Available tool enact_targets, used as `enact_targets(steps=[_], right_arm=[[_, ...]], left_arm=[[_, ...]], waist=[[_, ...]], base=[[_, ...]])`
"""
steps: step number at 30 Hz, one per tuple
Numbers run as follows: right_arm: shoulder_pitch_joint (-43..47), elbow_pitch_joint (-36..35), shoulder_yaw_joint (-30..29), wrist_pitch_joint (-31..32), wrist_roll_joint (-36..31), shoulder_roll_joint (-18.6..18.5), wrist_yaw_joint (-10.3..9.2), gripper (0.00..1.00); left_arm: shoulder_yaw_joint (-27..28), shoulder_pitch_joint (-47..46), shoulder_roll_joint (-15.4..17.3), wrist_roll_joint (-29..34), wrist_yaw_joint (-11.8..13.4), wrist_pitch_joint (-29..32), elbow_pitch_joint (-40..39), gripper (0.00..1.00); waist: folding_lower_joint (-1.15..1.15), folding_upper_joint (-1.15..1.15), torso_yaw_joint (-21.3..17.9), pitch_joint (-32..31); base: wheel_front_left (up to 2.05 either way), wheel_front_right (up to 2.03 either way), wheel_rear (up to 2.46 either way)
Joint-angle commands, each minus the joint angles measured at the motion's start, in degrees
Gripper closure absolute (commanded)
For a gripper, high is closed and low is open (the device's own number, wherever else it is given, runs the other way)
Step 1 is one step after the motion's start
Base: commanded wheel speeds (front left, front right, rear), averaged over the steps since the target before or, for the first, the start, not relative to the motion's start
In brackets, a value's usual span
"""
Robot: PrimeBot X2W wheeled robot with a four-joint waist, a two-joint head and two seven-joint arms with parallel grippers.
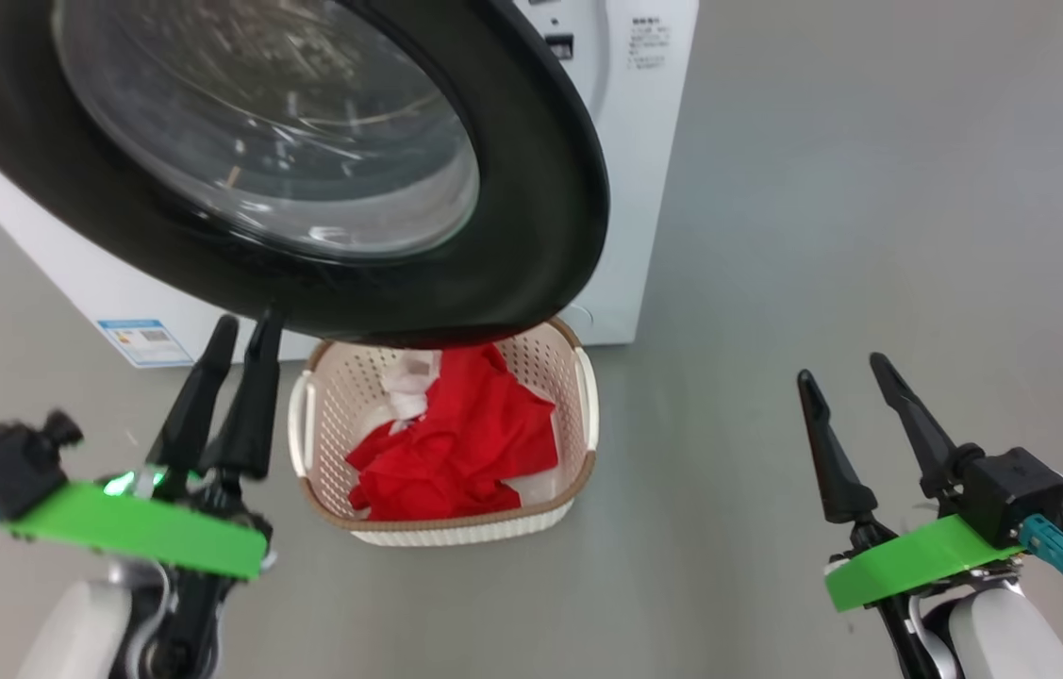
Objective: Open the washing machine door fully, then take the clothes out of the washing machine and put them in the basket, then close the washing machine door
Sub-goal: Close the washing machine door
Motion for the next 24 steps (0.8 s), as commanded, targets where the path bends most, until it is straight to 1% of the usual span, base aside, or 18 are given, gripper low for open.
enact_targets(steps=[1, 4, 8, 13, 16, 17, 24], right_arm=[[0.07, -1.31, 0.97, -0.36, -0.18, -0.11, 0.28, 0.00], [0.66, -1.54, 0.17, -0.36, -0.40, -0.11, 0.28, 0.00], [1.65, -1.75, -0.69, -0.36, -0.66, -0.11, 0.28, 0.00], [3.07, -2.28, -1.72, -0.36, -1.79, -0.11, 0.28, 0.00], [3.91, -2.73, -2.28, -0.36, -2.46, -0.11, 0.28, 0.00], [4.21, -3.07, -2.49, -0.36, -2.75, -0.11, 0.28, 0.00], [7.88, -5.59, -3.08, -0.36, -3.43, -0.11, 0.28, 0.00]], left_arm=[[1.76, -0.35, 2.21, 1.39, -0.39, -0.98, -1.35, 0.00], [1.37, 1.60, 2.81, 7.12, 0.77, -4.11, -1.73, 0.00], [1.58, 4.75, 3.14, 15.00, 3.22, -5.82, -3.53, 0.00], [3.05, 9.47, 2.71, 23.14, 5.39, -6.23, -6.86, 0.00], [5.45, 12.40, 1.28, 27.41, 6.56, -6.25, -9.07, 0.00], [6.27, 13.40, 0.79, 28.70, 6.86, -6.26, -9.57, 0.00], [10.57, 20.16, -2.32, 35.42, 6.72, -6.27, -10.73, 0.00]], waist=[[0.00, 0.00, 1.13, -1.47], [0.00, 0.00, 1.47, -2.41], [0.00, 0.00, 1.76, -3.62], [0.00, 0.00, 2.12, -4.66], [0.00, 0.00, 2.34, -5.44], [0.00, 0.00, 2.41, -5.75], [0.00, 0.00, 3.05, -7.97]], base=[[0.00, 0.00, 0.00], [0.00, 0.00, 0.00], [0.00, 0.00, 0.00], [0.00, 0.00, 0.00], [0.00, 0.00, 0.00], [0.00, 0.00, 0.00], [0.00, 0.00, 0.00]])
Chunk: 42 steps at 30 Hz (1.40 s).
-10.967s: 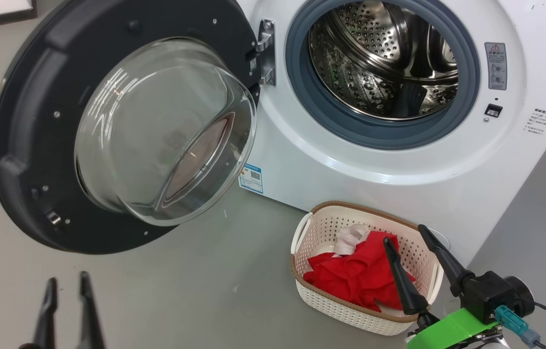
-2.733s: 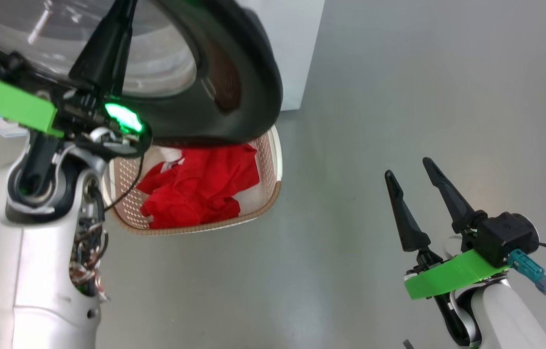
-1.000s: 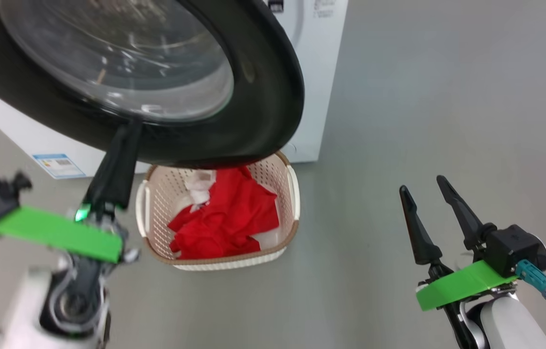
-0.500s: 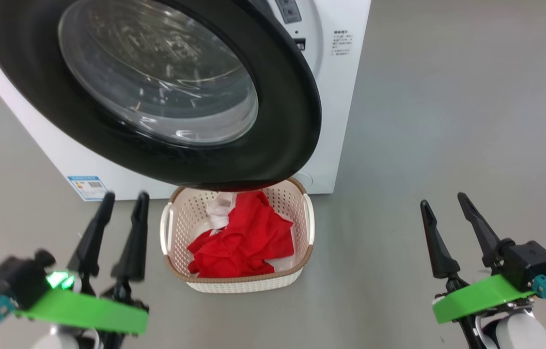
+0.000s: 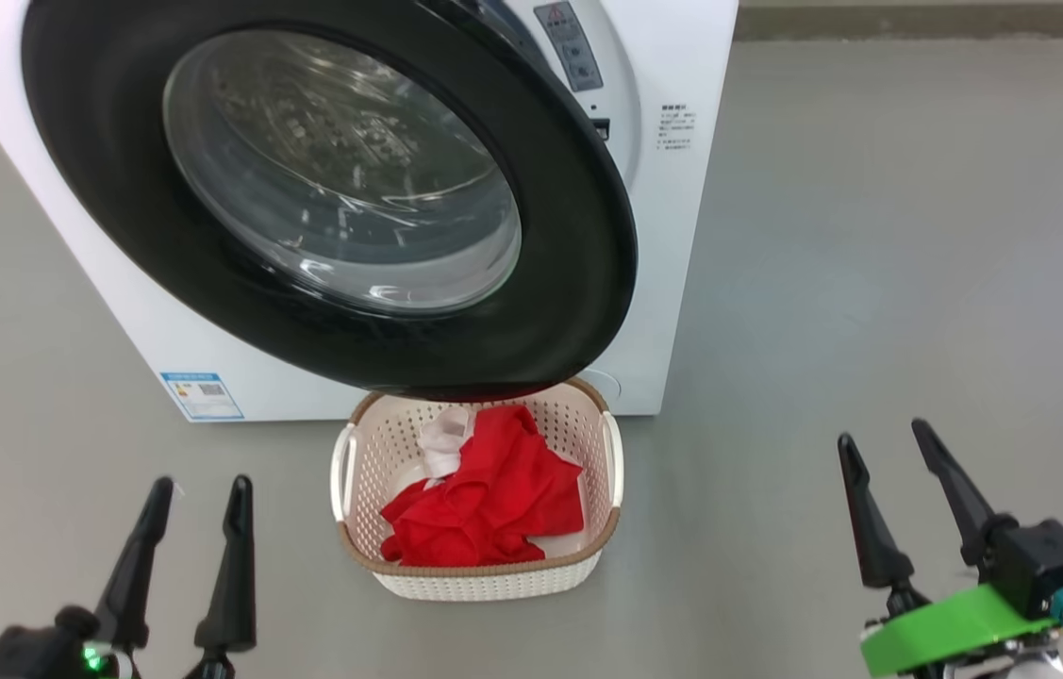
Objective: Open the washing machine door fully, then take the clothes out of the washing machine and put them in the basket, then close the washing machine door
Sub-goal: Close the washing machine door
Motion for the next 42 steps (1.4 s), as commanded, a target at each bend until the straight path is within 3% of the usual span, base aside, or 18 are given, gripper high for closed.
enact_targets(steps=[1, 7, 12, 23, 24, 25, 26, 27, 28, 35, 42], right_arm=[[0.43, -2.08, 1.02, -0.36, -0.89, -0.28, 0.28, 0.00], [3.27, -3.89, 0.52, -0.36, -1.47, -0.28, 0.28, 0.00], [3.39, -4.62, 0.95, -0.36, -1.21, -0.28, 0.28, 0.00], [3.10, -4.58, 1.11, -0.36, -1.32, -0.28, 0.28, 0.00], [3.04, -4.49, 1.04, -0.36, -1.42, -0.28, 0.28, 0.04], [2.93, -4.33, 1.06, -0.36, -1.55, -0.28, 0.28, 0.49], [2.72, -4.16, 1.11, -0.36, -1.62, -0.28, 0.28, 0.62], [2.45, -4.00, 1.33, -0.36, -1.54, -0.28, 0.28, 0.91], [2.14, -3.86, 1.47, -0.36, -1.49, -0.28, 0.28, 1.00], [-2.27, -2.85, 3.01, -0.36, -2.96, -0.28, 0.28, 1.00], [-9.96, 3.40, 6.39, -0.36, -3.10, -0.28, 0.28, 1.00]], left_arm=[[2.88, -0.05, -0.03, 1.78, -0.06, -0.69, -1.70, 0.00], [5.39, 3.39, -2.41, 5.37, -0.94, -0.69, -1.11, 0.00], [6.89, 3.93, -4.24, 6.16, -3.10, -0.69, -0.44, 0.00], [8.18, 3.19, -6.24, 8.20, -5.32, -0.70, 0.07, 0.00], [8.17, 3.16, -6.34, 8.35, -5.46, -0.70, 0.08, 0.00], [8.18, 3.13, -6.42, 8.46, -5.58, -0.70, 0.08, 0.00], [8.19, 3.08, -6.48, 8.55, -5.70, -0.70, 0.03, 0.00], [8.21, 3.02, -6.54, 8.63, -5.81, -0.70, -0.04, 0.00], [8.20, 2.98, -6.59, 8.71, -5.91, -0.70, -0.11, 0.00], [6.98, 1.96, -6.92, 8.43, -6.44, -0.70, -0.93, 0.00], [5.61, 0.35, -7.29, 6.73, -6.70, -0.70, -0.67, 0.00]], waist=[[0.00, 0.00, 0.43, -0.91], [0.00, 0.00, 0.58, -1.55], [0.00, 0.00, 0.42, -1.53], [0.00, 0.00, 0.90, -1.73], [0.00, 0.00, 0.99, -1.71], [0.00, 0.00, 1.07, -1.66], [0.00, 0.00, 1.15, -1.59], [0.00, 0.00, 1.24, -1.48], [0.00, 0.00, 1.31, -1.36], [0.00, 0.00, 2.13, 1.05], [0.00, 0.00, 3.42, 2.76]], base=[[0.00, 0.00, 0.00], [0.00, 0.00, 0.00], [0.00, 0.00, 0.00], [0.00, 0.00, 0.00], [0.00, 0.00, 0.00], [0.00, 0.00, 0.00], [0.00, 0.00, 0.00], [0.00, 0.00, 0.00], [0.00, 0.00, 0.00], [0.00, 0.00, 0.00], [0.00, 0.00, 0.00]])
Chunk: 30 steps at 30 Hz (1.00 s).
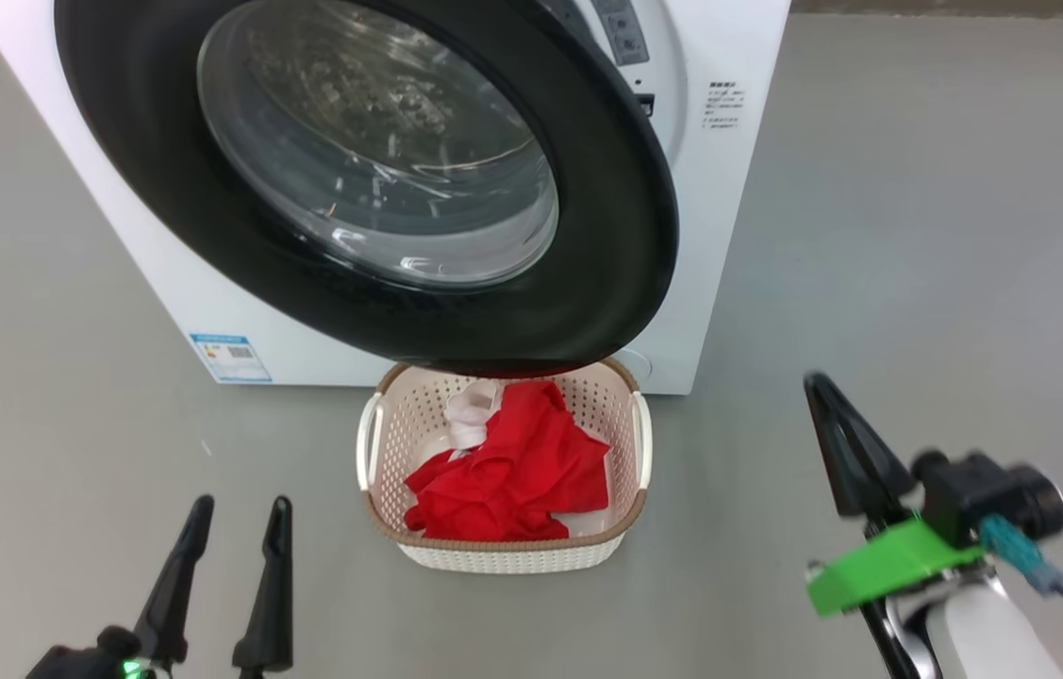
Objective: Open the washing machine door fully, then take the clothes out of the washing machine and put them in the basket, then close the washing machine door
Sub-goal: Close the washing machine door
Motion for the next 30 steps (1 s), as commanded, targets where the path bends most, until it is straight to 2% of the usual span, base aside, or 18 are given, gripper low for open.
enact_targets(steps=[1, 13, 20, 30], right_arm=[[-4.25, -0.71, 2.07, -0.36, -1.01, -0.37, 0.28, 1.00], [-20.43, 9.82, 9.29, -0.36, 0.63, -0.37, 0.28, 1.00], [-28.41, 14.03, 8.87, -0.36, 0.47, -0.37, 0.28, 1.00], [-36.32, 16.05, 8.72, -0.36, -1.00, -0.37, 0.28, 1.00]], left_arm=[[1.44, -2.91, 0.30, -0.46, -0.13, -0.70, -1.51, 0.00], [-0.57, -6.39, -0.16, -2.55, -0.30, -0.70, -2.10, 0.00], [-1.46, -8.21, -0.57, -3.44, -0.35, -0.70, -2.34, 0.00], [-2.02, -11.54, -0.91, -3.84, -0.40, -0.70, -2.28, 0.00]], waist=[[0.00, 0.00, 0.83, 0.98], [0.00, 0.00, 4.25, 5.54], [0.00, 0.00, 5.81, 9.89], [0.00, 0.00, 6.72, 15.96]], base=[[0.00, 0.00, 0.00], [0.00, 0.00, 0.00], [0.00, 0.00, 0.00], [0.00, 0.00, 0.00]])
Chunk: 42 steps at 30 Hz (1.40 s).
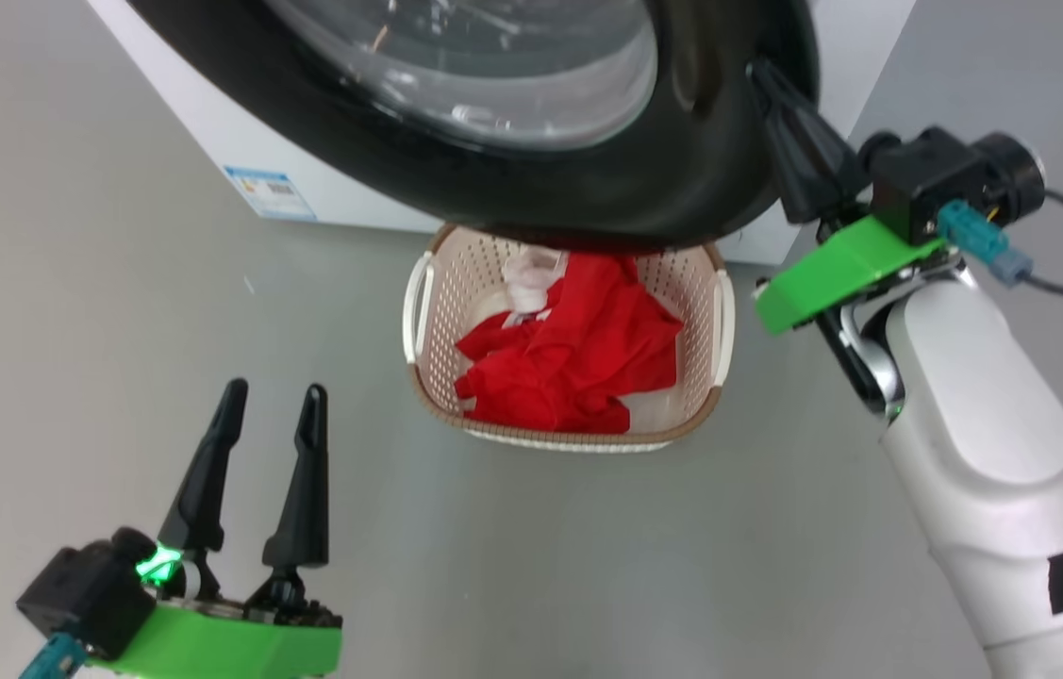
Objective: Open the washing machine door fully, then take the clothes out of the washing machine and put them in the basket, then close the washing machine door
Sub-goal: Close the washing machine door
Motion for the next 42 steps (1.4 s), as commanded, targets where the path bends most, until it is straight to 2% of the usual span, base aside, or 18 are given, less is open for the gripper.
enact_targets(steps=[1, 16, 28, 42], right_arm=[[-1.62, -0.99, 0.57, -0.34, -0.96, 0.74, 0.16, 1.00], [-12.70, 2.17, -4.07, -0.34, -5.36, 0.74, 0.16, 1.00], [-21.21, 6.66, -7.84, -0.34, -8.99, 0.74, 0.16, 1.00], [-21.31, 6.14, -8.80, -0.34, -9.20, 0.74, 0.16, 1.00]], left_arm=[[1.61, -1.61, 0.60, -0.39, -0.36, -0.69, -1.52, 0.00], [-0.67, -6.18, 0.69, -1.41, -0.38, -0.69, -3.23, 0.00], [-2.45, -7.73, 0.39, -1.97, -0.38, -0.69, -3.27, 0.00], [-1.79, -8.34, 0.08, -2.49, -0.38, -0.69, -2.66, 0.00]], waist=[[0.00, 0.00, 0.65, 2.45], [0.00, 0.00, 1.95, 10.31], [0.00, 0.00, 3.74, 13.69], [0.00, 0.00, 4.16, 13.35]], base=[[0.00, 0.00, 0.00], [0.00, 0.00, 0.00], [0.00, 0.00, 0.00], [0.00, 0.00, 0.00]])
